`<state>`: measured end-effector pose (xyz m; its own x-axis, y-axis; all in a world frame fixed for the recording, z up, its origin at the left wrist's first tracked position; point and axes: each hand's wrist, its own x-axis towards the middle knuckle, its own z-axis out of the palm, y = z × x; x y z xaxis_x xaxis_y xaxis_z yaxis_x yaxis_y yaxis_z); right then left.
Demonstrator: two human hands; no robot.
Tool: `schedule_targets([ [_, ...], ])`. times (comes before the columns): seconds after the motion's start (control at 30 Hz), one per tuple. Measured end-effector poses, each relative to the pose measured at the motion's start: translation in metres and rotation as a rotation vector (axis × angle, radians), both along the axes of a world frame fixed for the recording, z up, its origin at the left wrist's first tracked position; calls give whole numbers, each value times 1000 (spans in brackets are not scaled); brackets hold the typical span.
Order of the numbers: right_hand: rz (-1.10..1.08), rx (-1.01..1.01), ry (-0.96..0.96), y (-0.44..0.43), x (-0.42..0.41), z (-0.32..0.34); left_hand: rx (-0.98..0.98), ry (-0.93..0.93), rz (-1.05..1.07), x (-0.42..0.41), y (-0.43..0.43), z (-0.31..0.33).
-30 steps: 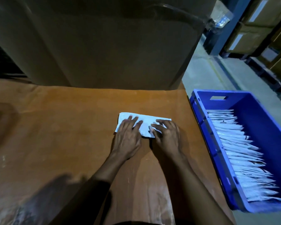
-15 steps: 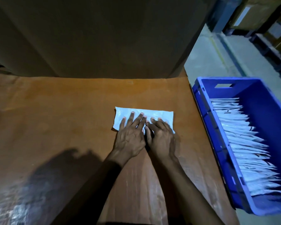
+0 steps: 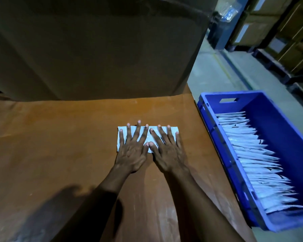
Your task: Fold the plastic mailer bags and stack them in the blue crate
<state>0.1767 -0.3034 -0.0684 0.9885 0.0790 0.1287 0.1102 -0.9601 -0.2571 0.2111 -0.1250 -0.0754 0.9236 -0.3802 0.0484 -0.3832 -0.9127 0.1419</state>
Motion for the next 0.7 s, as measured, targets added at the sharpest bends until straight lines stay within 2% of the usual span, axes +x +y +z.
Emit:
schedule_targets([
  [0.13, -27, -13, -25, 0, 1, -4, -45, 63, -1, 4, 1, -8],
  [0.27, -97, -7, -15, 7, 4, -8, -193, 189, -2, 13, 4, -7],
  [0.53, -122, -7, -9, 12, 7, -5, -99, 120, 35, 5, -3, 3],
  [0.7, -120, 10, 20, 11, 4, -6, -148, 206, 40, 11, 3, 7],
])
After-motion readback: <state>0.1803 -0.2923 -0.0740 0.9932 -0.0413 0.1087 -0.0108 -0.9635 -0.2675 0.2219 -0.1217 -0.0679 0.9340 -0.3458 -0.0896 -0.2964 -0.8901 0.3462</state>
